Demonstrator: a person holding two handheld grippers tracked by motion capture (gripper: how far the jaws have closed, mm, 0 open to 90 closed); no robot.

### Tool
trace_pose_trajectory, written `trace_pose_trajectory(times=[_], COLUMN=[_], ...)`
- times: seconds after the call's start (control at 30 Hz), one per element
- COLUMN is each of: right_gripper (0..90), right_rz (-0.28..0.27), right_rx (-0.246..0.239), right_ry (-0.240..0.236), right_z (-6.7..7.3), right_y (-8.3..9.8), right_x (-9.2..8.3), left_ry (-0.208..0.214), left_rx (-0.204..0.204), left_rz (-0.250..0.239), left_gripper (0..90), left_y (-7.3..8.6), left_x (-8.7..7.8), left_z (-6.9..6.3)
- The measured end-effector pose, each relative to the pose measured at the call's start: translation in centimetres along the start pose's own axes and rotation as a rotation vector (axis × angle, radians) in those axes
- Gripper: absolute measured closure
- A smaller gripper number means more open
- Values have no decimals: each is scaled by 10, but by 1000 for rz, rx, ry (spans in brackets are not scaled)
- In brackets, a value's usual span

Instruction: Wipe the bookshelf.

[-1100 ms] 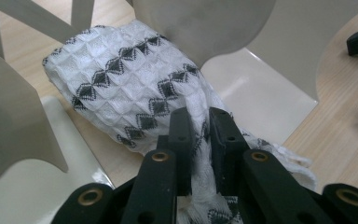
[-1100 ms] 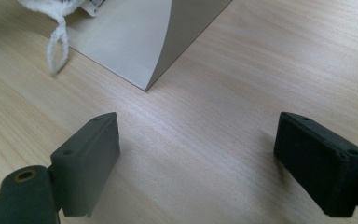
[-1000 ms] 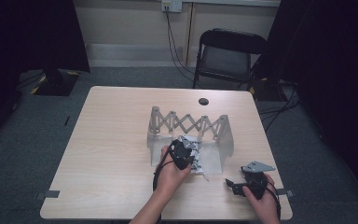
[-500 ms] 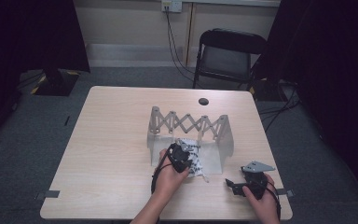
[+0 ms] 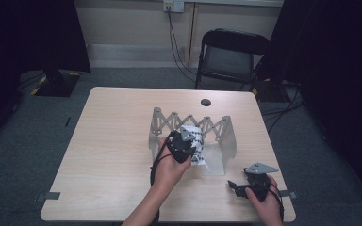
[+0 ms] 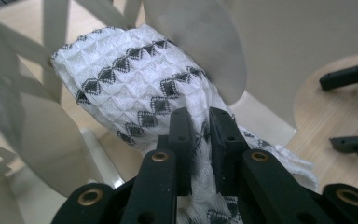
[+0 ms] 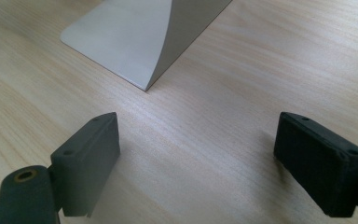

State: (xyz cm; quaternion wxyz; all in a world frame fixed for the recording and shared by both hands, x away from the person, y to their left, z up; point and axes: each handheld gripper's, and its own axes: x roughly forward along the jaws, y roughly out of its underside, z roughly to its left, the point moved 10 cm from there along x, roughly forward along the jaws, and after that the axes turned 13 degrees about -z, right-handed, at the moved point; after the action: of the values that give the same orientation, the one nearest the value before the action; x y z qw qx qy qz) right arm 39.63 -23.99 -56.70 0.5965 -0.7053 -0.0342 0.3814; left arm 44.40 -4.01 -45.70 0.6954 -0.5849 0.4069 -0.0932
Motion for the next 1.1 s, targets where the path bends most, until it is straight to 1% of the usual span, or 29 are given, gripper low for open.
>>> trace_pose_trajectory(times=[0.07,0.1,0.17,0.2,0.27,0.3,0.33,0.4,0.47,0.57,0.6,0.63,0.67,0.77,0.8,0.87,0.9,0.93,1.07,1.1], right_gripper=[135,135,135,135,135,135,135,135,135,135,135,135,135,135,135,135,135,135,135,135], right_rz=[0,0,0,0,0,0,0,0,0,0,0,0,0,0,0,0,0,0,0,0], right_rx=[0,0,0,0,0,0,0,0,0,0,0,0,0,0,0,0,0,0,0,0], right_ry=[0,0,0,0,0,0,0,0,0,0,0,0,0,0,0,0,0,0,0,0], right_z=[0,0,0,0,0,0,0,0,0,0,0,0,0,0,0,0,0,0,0,0], right_y=[0,0,0,0,0,0,0,0,0,0,0,0,0,0,0,0,0,0,0,0], right_x=[0,0,0,0,0,0,0,0,0,0,0,0,0,0,0,0,0,0,0,0], left_ry=[-2,-4,-4,-4,-11,-9,-11,-11,-9,-4,-3,0,0,8,9,13,14,17,22,25], left_rx=[7,10,18,18,24,19,27,30,38,35,26,23,23,18,8,7,13,3,-6,-4], left_rz=[-21,-24,-52,-52,-72,-80,-77,-89,-91,-81,-80,-64,-64,-47,-40,-20,-11,-9,21,37], left_gripper=[805,805,805,805,805,805,805,805,805,805,805,805,805,805,805,805,805,805,805,805], left_y=[-10,-14,-25,-25,-33,-36,-38,-42,-43,-38,-35,-29,-29,-19,-15,-5,-2,2,17,25], left_x=[-4,-6,-11,-11,-14,-16,-18,-20,-20,-17,-15,-12,-12,-5,-3,3,4,7,13,16], left_z=[0,1,0,0,0,-1,-1,-2,-3,-2,-2,-2,-2,-4,-5,-6,-6,-7,-8,-9])
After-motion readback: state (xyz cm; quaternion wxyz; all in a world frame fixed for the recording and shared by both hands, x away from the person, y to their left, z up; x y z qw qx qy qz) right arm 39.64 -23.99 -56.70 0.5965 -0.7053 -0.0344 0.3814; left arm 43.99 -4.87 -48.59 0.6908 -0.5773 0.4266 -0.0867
